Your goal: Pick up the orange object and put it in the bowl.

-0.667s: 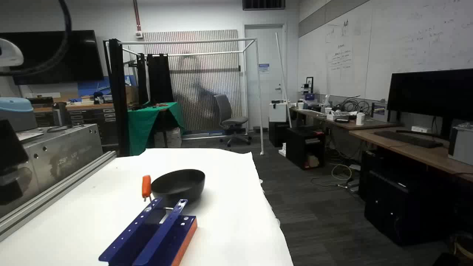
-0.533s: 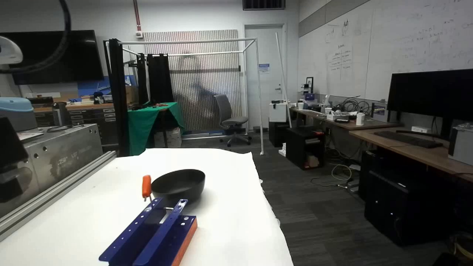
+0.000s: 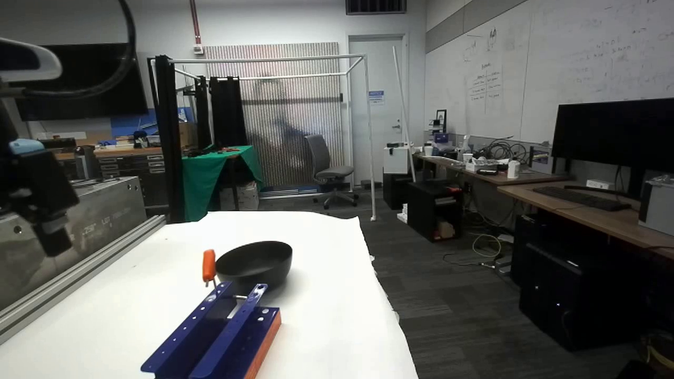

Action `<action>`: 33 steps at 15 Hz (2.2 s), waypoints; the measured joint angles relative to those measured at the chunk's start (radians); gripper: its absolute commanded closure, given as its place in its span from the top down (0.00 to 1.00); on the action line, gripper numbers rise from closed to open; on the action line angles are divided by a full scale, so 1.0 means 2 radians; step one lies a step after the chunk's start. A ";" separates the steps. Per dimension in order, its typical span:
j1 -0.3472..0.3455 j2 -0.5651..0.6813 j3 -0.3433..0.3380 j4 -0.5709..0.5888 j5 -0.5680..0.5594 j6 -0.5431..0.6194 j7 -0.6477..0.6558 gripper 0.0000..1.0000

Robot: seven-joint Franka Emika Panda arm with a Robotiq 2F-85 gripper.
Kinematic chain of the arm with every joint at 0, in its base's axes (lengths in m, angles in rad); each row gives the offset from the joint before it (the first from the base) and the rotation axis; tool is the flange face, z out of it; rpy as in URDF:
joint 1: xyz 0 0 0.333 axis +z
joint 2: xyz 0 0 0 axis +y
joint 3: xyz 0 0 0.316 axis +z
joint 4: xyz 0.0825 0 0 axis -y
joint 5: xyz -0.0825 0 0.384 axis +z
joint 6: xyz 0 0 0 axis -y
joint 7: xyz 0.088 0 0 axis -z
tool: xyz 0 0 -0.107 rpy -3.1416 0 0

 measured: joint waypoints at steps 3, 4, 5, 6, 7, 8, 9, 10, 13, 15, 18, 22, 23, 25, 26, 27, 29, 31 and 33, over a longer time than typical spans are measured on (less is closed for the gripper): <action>-0.014 0.066 -0.040 0.050 -0.003 0.040 -0.047 1.00; -0.018 0.092 -0.056 0.069 -0.003 0.048 -0.065 1.00; -0.022 0.120 -0.071 0.089 -0.003 0.054 -0.082 1.00; -0.026 0.147 -0.084 0.108 -0.003 0.057 -0.098 1.00; -0.029 0.173 -0.096 0.124 -0.003 0.060 -0.111 1.00; -0.032 0.197 -0.105 0.139 -0.003 0.062 -0.122 1.00; -0.035 0.221 -0.112 0.151 -0.003 0.062 -0.129 1.00; -0.038 0.244 -0.116 0.162 -0.003 0.062 -0.134 1.00; -0.043 0.305 -0.123 0.189 -0.003 0.062 -0.145 1.00; -0.046 0.334 -0.124 0.204 -0.002 0.062 -0.148 0.75; -0.048 0.359 -0.124 0.220 -0.002 0.060 -0.149 0.58; -0.048 0.360 -0.124 0.227 -0.002 0.045 -0.150 0.28; -0.048 0.357 -0.124 0.228 -0.004 0.037 -0.150 0.19; -0.048 0.350 -0.124 0.229 -0.008 0.017 -0.150 0.06; -0.048 0.345 -0.124 0.229 -0.009 0.008 -0.150 0.05; -0.048 0.341 -0.124 0.229 -0.009 0.001 -0.149 0.09; -0.048 0.333 -0.124 0.229 -0.009 -0.009 -0.149 0.09; -0.048 0.322 -0.124 0.229 -0.010 -0.015 -0.146 0.09; -0.047 0.302 -0.122 0.230 -0.017 -0.022 -0.134 0.09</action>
